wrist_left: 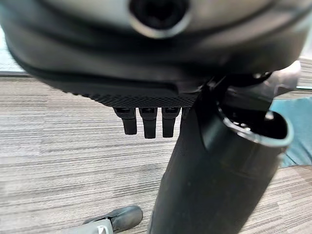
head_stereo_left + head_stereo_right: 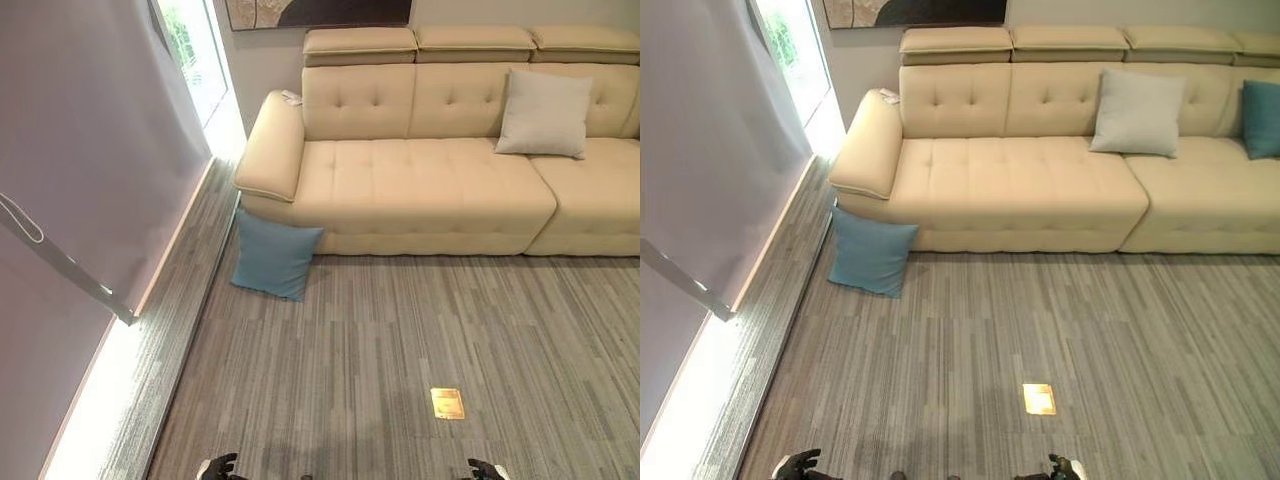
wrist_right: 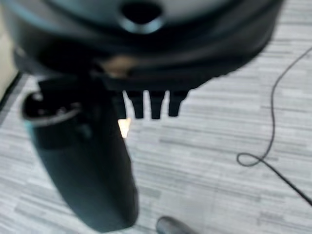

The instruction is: Pick up all the scattered cushions and arrange them neatly on the sofa.

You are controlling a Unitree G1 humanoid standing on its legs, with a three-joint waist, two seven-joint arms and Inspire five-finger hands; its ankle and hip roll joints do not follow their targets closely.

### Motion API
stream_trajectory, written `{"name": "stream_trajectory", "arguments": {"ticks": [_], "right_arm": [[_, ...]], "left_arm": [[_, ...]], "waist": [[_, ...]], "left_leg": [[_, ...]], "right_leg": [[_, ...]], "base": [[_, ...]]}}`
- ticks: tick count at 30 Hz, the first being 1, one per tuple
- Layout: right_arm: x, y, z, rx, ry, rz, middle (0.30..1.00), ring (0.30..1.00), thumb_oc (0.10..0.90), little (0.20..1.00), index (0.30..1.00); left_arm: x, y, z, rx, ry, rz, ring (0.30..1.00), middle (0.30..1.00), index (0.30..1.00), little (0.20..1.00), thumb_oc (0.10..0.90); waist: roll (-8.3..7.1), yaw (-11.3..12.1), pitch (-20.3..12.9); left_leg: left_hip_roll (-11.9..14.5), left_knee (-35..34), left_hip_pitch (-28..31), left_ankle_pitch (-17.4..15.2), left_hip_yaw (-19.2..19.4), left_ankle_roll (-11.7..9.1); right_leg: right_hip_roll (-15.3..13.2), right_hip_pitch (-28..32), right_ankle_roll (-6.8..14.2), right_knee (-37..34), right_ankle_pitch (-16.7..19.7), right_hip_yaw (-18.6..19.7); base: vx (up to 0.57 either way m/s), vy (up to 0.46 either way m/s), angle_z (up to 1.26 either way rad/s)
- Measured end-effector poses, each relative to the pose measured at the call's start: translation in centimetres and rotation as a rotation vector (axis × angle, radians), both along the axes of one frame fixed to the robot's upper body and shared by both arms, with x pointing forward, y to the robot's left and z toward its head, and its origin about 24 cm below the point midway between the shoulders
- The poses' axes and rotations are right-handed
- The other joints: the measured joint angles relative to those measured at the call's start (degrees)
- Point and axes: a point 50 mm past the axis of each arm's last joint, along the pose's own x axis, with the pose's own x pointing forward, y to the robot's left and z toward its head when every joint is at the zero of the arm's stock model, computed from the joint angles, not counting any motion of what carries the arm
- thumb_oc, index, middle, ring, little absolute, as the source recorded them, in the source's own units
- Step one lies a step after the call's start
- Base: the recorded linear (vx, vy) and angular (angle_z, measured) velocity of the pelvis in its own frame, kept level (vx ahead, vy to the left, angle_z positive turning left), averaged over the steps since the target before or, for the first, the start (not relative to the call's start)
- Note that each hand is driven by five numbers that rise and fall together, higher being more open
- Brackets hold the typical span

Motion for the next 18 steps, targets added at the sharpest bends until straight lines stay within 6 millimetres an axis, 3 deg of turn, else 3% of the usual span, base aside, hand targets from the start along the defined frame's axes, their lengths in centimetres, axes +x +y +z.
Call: {"name": "stream_trajectory", "arguments": {"ticks": [2, 4, 8, 11, 13, 15, 18], "right_arm": [[0.7, 0.1, 0.1, 0.0, -0.015, 0.007, 0.9, 0.9, 0.8, 0.9, 0.9], [1.0, 0.1, 0.2, -0.001, -0.021, 0.016, 0.9, 0.9, 0.8, 0.9, 0.9], [1.6, 0.2, 0.3, -0.003, -0.035, 0.03, 0.9, 0.9, 0.8, 0.9, 0.9], [1.8, 0.3, 0.4, -0.008, -0.035, 0.048, 0.9, 0.9, 0.8, 0.9, 0.9], [1.7, 0.2, 0.4, -0.009, -0.033, 0.046, 0.9, 0.9, 0.8, 0.9, 0.9], [1.7, 0.2, 0.4, -0.009, -0.033, 0.046, 0.9, 0.9, 0.8, 0.9, 0.9], [1.9, 0.2, 0.4, -0.009, -0.039, 0.046, 0.9, 0.9, 0.8, 0.9, 0.9]], "left_arm": [[1.5, -0.1, 0.3, 0.0, -0.036, -0.01, 0.9, 0.9, 0.9, 0.9, 0.8], [2.2, -0.2, 0.5, -0.001, -0.053, -0.014, 0.9, 0.9, 0.9, 0.9, 0.8], [2.4, 0.2, 0.6, 0.005, -0.061, 0.007, 0.9, 0.9, 0.9, 0.9, 0.8], [2.9, 0.6, 0.8, 0.014, -0.073, 0.008, 0.9, 0.9, 0.9, 0.9, 0.8], [3.3, 0.6, 0.9, 0.017, -0.081, 0.006, 0.9, 0.9, 0.9, 0.9, 0.8], [3.3, 0.7, 1.0, 0.019, -0.083, 0.007, 0.9, 0.9, 0.9, 0.9, 0.8], [3.2, 0.5, 0.9, 0.018, -0.079, -0.003, 0.9, 0.9, 0.9, 0.9, 0.8]], "waist": [[-0.69, 0.35, 0.98], [-1.17, 0.94, 2.31], [-3.18, 0.9, 3.51], [-3.87, 0.91, 3.95], [-3.8, 0.71, 4.07], [-3.73, 0.56, 4.39], [-2.61, 0.52, 4.66]], "left_leg": [[-0.5, 3.65, -4.56, 0.55, -2.06, -1.46], [-0.46, 3.68, -4.79, 1.26, -2.95, -2.55], [-0.08, 7.79, -6.85, -0.15, -3.0, -4.54], [2.45, 9.45, -7.81, -0.18, -2.7, -4.71], [3.45, 10.23, -8.47, -0.12, 0.2, -4.78], [5.0, 10.05, -8.86, -0.09, 6.41, -4.71], [4.6, 7.84, -7.32, 0.44, 5.76, -4.48]], "right_leg": [[-0.42, -2.05, -0.77, -0.03, 0.57, -1.73], [-0.56, -2.01, -1.55, -0.05, 1.09, -3.02], [-1.27, -1.57, -4.38, -0.37, 0.86, -6.36], [-2.33, -2.11, -4.07, -0.33, 0.89, -8.72], [-2.98, -2.43, -3.69, -0.03, 0.94, -9.94], [-3.8, -2.65, -2.82, 0.05, 1.1, -11.18], [-4.35, -3.59, 0.28, 2.63, -0.45, -10.79]], "base": [[-0.03, -0.06, 0.42], [-0.01, -0.053, 0.32], [-0.02, -0.031, 0.41], [-0.04, 0.014, 0.44], [-0.03, 0.045, 0.45], [0.0, 0.009, 0.29], [0.07, 0.055, 0.16]]}}
